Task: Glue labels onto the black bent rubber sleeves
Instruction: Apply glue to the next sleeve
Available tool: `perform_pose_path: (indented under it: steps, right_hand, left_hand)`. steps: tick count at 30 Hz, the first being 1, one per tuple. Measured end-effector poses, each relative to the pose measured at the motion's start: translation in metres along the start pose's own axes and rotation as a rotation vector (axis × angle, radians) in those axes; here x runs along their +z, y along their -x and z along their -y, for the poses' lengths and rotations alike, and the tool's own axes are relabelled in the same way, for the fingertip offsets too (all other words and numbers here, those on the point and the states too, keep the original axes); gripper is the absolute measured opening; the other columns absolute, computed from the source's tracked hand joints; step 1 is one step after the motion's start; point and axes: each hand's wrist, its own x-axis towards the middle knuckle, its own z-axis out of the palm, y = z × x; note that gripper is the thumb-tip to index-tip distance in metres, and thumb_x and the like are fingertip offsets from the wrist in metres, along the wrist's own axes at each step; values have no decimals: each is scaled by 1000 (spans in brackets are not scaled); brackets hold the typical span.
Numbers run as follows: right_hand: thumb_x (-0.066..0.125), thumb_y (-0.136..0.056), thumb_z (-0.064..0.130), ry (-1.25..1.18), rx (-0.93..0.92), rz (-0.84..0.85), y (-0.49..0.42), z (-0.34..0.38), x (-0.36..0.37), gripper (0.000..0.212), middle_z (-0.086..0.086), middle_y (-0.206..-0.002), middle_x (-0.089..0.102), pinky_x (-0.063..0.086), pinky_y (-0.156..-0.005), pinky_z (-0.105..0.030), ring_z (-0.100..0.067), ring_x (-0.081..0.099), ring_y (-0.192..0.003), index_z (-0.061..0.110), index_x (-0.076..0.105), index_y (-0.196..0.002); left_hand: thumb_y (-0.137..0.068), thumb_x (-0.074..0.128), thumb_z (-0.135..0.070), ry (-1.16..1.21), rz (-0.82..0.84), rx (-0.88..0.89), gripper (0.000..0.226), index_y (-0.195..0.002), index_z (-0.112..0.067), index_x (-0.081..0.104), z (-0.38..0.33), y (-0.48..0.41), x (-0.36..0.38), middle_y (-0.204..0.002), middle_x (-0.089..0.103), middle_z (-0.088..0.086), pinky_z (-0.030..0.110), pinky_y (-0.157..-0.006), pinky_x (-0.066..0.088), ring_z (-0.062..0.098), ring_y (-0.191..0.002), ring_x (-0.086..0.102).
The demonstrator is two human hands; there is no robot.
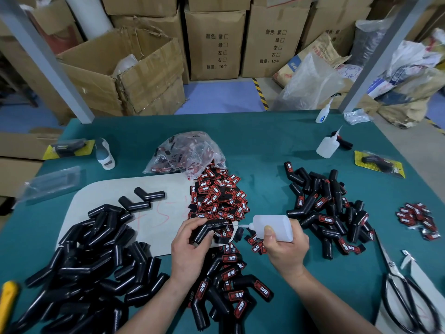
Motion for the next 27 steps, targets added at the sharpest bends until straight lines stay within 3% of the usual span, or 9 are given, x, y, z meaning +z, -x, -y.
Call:
perform_pose_path:
  steps: [7, 18, 22, 27]
  right_hand:
    - [53, -93, 61, -9, -16, 13, 0, 0, 0, 70, 8, -60, 45, 31, -54, 5, 1, 46, -59, -4, 56, -68]
    - [53, -92, 60, -18, -26, 17, 2, -3, 0, 69, 6, -59, 47, 32, -49, 1, -3, 47, -57, -4, 56, -68]
    - [59, -90, 52, 1, -32, 4, 2, -6, 0, 58, 5, -59, 47, 32, -48, -2, -3, 47, -58, -3, 56, -70]
    - [54, -91, 63, -18, -6, 17, 4, -5, 0, 71, 5, -58, 48, 35, -46, -7, -7, 47, -55, -4, 57, -68]
  left_hand:
    - [-83, 82, 0, -13, 17, -4, 57, -107, -51, 71, -3, 2, 0, -115, 68, -18, 3, -78, 48, 2, -109, 66]
    - [-85, 82, -5, -17, 13, -35, 53, -108, -51, 71, -3, 2, -1, -115, 69, -19, 6, -89, 47, 1, -112, 65]
    - [-85, 82, -4, -19, 12, -33, 53, -108, -51, 70, -4, 2, -1, -115, 69, -20, 5, -90, 46, 1, -112, 65]
    - [-84, 82, -2, -1, 5, -28, 52, -108, -48, 71, -4, 2, 0, -114, 69, -18, 7, -93, 46, 3, -113, 65]
